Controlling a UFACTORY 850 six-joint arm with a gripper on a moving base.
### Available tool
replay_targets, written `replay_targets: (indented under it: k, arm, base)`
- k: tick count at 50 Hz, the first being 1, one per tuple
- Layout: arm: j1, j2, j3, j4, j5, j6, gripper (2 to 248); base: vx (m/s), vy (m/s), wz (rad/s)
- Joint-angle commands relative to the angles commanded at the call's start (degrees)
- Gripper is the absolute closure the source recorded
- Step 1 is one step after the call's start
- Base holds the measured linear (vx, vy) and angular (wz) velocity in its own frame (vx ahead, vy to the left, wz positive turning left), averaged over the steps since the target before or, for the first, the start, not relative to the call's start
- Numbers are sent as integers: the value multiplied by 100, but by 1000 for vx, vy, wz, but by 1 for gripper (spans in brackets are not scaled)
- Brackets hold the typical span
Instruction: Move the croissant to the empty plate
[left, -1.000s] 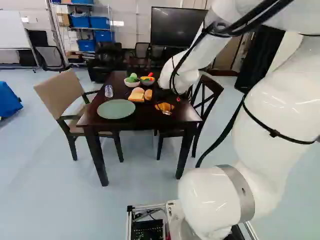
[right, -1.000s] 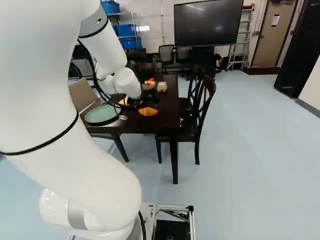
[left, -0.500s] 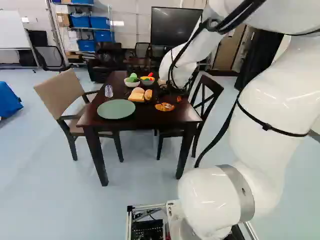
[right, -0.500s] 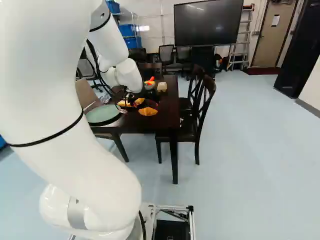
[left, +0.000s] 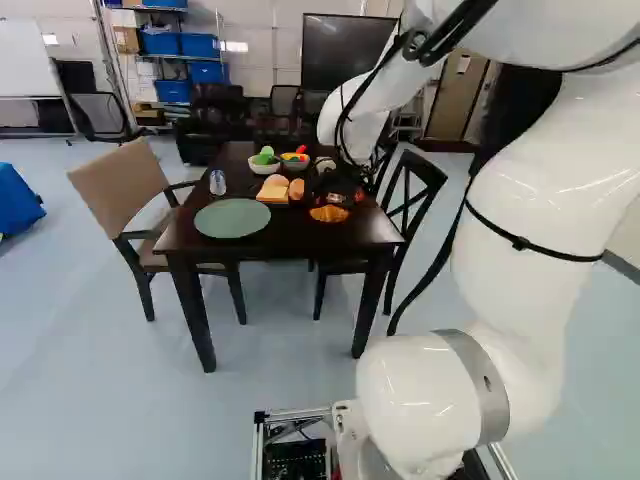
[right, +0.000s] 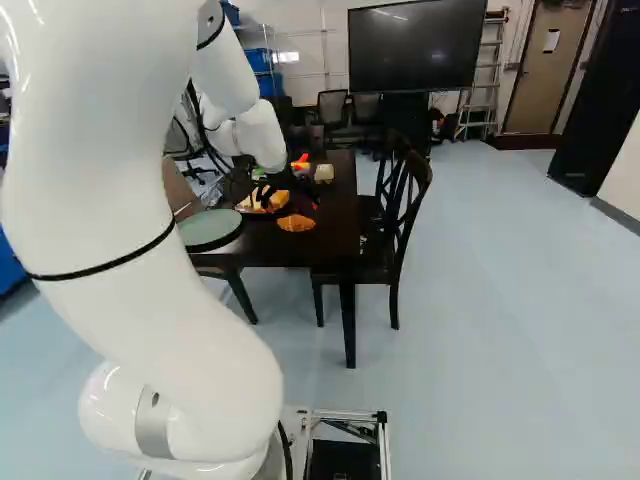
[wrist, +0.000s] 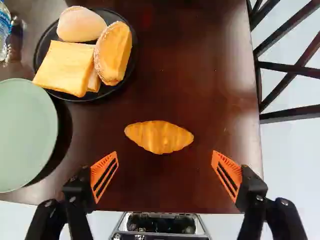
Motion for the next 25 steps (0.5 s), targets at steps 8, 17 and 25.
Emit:
replay_targets:
  k: [8,17,25]
  arm:
    - [-5,-83,-223,0,-323,0,3]
    - [-10,-209,-480,0,-677,0,3]
    - [-14,-422,-725,0,-985,0,3]
  base:
    - [0,0,0]
    - [0,0,0]
    - [0,0,0]
